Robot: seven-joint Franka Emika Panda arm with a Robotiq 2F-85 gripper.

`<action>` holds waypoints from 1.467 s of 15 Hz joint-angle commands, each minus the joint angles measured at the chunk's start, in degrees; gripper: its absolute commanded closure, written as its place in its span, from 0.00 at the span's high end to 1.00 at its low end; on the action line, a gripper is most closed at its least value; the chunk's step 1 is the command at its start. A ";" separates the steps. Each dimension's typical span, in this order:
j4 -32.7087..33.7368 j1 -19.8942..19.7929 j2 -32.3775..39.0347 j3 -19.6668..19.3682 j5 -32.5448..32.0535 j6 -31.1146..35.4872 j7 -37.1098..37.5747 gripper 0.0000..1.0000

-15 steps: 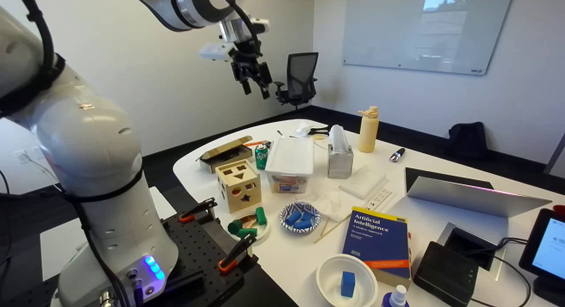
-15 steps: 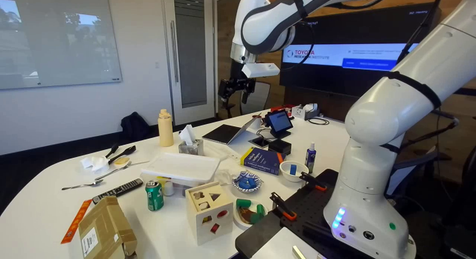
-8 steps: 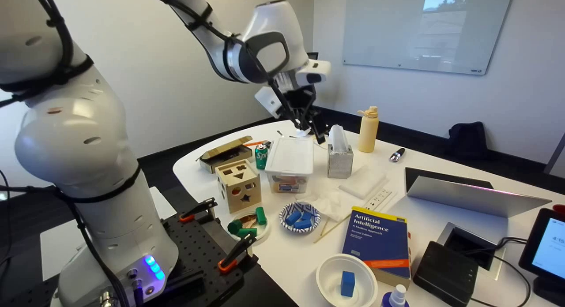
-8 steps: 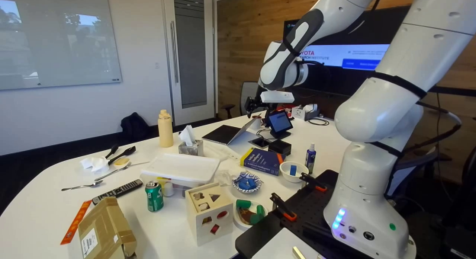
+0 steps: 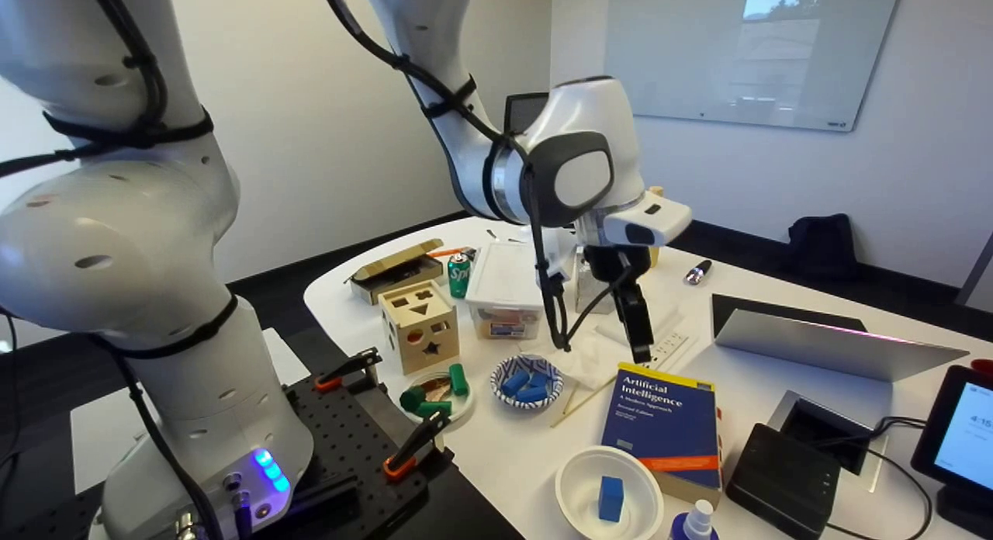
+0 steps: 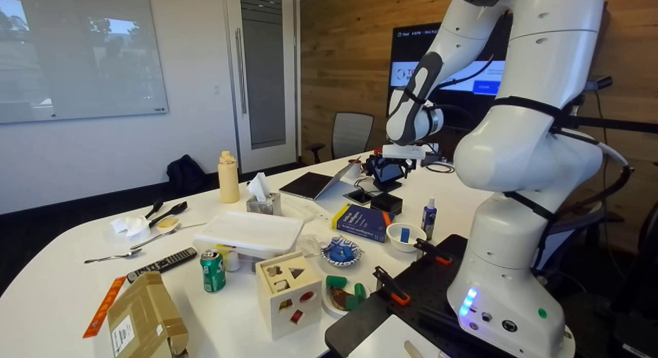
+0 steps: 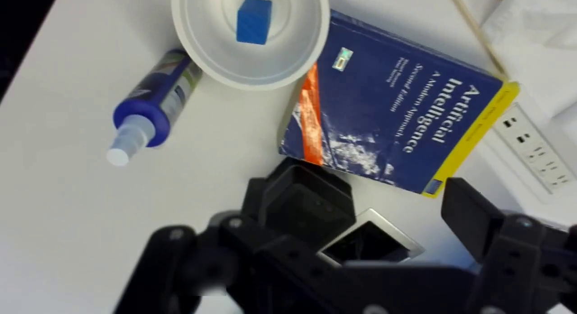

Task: Move the blue bock to the brown box

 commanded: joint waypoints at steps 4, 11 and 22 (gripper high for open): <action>5.04 10.84 13.66 -13.53 6.18 -3.28 6.56 1.00; 2.15 11.99 22.10 -13.65 26.44 2.46 -4.62 1.00; 3.90 -8.66 28.04 3.89 41.45 12.18 -28.81 1.00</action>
